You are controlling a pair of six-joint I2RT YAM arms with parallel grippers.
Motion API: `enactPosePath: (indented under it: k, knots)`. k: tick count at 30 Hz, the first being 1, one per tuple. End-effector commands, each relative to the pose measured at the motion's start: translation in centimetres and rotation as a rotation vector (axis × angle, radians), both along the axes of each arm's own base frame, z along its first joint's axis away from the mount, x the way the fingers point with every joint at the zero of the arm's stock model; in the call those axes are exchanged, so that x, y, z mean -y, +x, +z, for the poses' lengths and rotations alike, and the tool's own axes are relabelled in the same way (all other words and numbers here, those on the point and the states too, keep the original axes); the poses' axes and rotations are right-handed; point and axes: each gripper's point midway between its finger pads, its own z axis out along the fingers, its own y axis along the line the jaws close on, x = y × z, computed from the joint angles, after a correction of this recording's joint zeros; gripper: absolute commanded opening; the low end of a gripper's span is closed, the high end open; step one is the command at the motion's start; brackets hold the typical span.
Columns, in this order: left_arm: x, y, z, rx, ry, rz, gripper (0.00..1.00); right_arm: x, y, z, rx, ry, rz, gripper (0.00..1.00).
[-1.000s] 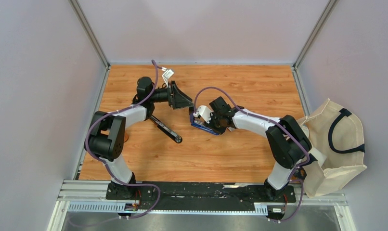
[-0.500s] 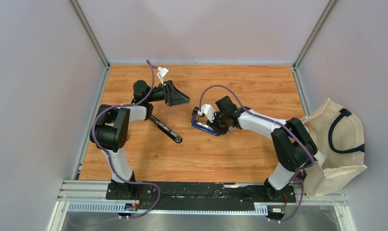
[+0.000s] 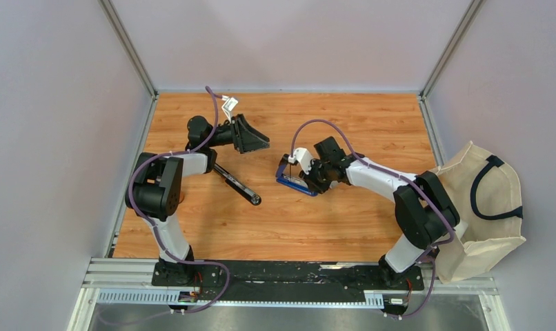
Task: Load the staples into the stapler
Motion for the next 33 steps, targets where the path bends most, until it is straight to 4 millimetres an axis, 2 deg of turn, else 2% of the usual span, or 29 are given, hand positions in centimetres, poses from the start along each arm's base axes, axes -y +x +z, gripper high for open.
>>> enactPosePath:
  k: [1,20,26,33]
  knots:
    - [-0.3,-0.1,1.1,0.095,-0.004,0.003,0.89,-0.5,0.8,2.3,0.040,0.088,-0.023,0.09]
    - [-0.3,-0.5,1.4,0.109,-0.007,-0.003,0.89,-0.3,1.3,3.1,0.054,0.132,-0.049,0.10]
    - [-0.3,-0.5,1.6,0.110,-0.017,-0.008,0.89,0.1,1.6,4.1,0.078,0.158,-0.054,0.15]
    - [-0.3,-0.5,1.5,0.104,-0.017,-0.010,0.89,0.6,1.7,3.5,0.067,0.138,-0.057,0.18]
